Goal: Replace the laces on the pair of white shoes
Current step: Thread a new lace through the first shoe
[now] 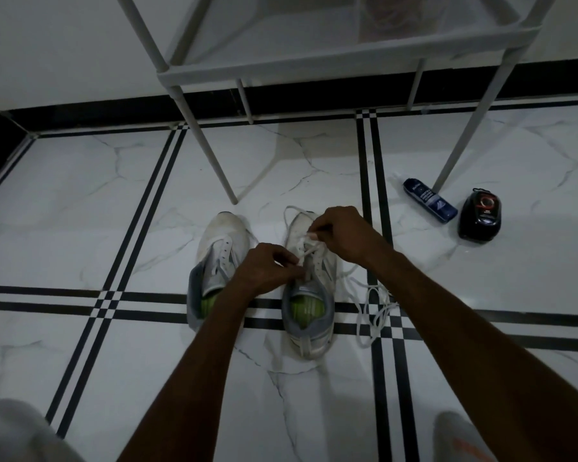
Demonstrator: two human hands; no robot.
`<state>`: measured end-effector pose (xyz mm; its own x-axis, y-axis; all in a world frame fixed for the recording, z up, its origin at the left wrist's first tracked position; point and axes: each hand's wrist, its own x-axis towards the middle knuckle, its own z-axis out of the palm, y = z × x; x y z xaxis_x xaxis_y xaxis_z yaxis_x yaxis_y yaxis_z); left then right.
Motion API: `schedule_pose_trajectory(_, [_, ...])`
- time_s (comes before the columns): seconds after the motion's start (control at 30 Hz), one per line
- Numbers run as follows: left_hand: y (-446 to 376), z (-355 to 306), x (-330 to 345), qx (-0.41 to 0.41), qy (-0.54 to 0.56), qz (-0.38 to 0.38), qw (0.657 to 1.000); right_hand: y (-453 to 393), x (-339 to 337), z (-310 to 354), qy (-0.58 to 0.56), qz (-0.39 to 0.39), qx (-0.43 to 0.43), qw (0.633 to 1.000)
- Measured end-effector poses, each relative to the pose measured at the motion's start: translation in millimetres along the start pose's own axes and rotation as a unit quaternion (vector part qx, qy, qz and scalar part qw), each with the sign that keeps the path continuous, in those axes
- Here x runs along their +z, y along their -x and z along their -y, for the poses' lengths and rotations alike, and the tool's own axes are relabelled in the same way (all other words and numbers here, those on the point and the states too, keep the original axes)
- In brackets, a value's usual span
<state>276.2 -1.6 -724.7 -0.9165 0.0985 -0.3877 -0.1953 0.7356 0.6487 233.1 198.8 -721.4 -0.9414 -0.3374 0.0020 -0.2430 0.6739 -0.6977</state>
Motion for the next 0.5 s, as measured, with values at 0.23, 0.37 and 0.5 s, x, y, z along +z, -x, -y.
schedule_pose_trajectory(0.23, [5,-7,12,0.016,0.029,-0.068,0.997,-6,-7,-8,-0.027,-0.074,0.008,0.997])
schedule_pose_trajectory(0.37, [6,-3,16,-0.002,0.037,-0.113,0.993,6,5,1,-0.007,0.037,-0.013,0.999])
schedule_pose_trajectory(0.5, [5,0,13,0.03,0.015,-0.107,0.994,13,18,0,-0.001,0.052,0.002,0.999])
